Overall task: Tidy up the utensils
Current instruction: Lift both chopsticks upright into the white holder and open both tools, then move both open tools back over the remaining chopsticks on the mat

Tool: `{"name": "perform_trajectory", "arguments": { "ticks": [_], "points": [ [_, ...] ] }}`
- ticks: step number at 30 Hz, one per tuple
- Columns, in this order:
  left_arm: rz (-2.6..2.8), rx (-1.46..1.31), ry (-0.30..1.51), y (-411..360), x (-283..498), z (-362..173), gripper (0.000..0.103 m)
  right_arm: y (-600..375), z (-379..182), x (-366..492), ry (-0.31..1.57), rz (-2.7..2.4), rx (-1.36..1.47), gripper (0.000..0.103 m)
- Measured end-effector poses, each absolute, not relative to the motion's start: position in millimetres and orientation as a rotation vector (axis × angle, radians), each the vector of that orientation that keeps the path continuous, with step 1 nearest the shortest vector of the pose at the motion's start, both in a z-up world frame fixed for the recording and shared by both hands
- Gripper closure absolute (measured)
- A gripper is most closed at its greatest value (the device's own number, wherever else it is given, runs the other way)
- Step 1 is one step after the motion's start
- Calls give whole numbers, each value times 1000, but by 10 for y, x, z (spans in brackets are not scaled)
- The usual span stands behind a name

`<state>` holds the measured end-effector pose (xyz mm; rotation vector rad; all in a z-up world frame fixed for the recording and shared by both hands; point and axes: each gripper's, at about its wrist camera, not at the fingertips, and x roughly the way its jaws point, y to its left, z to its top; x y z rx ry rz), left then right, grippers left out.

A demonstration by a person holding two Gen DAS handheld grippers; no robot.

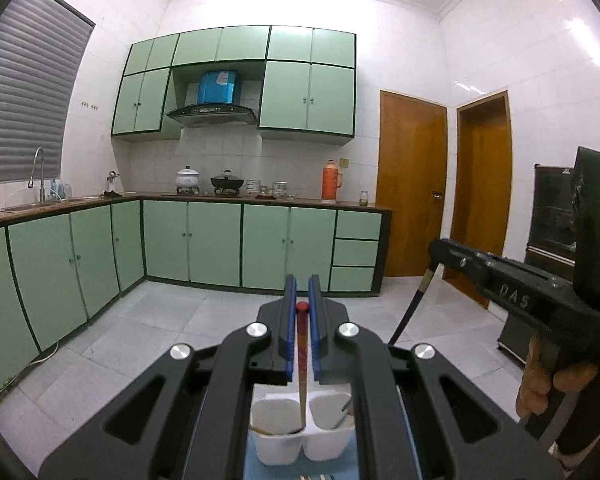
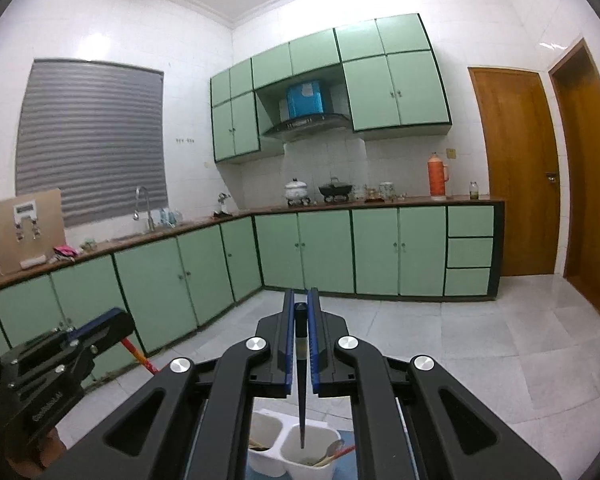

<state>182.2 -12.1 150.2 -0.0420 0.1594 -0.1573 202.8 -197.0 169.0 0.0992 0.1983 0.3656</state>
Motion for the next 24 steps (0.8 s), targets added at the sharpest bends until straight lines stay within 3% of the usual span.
{"name": "perform_trajectory", "arguments": {
  "ticks": [10, 14, 16, 18, 24],
  "points": [
    [-164, -37, 261, -160, 2407, 893, 98, -1779, 951, 2490, 328, 372, 77, 96],
    [-163, -32, 309, -83, 2365, 667, 97, -1817, 752, 2361, 349, 375, 77, 89],
    [-160, -51, 320, -3, 2265, 584, 91, -1890, 659, 2192, 332, 361, 97, 87],
    [-140, -81, 325, 70, 2084, 486, 73, -1979, 545, 1969, 319, 346, 133, 83],
    [-84, -104, 427, 125, 1436, -82, 72, -2105, -150, 1265, 412, 279, 171, 82]
  ]
}}
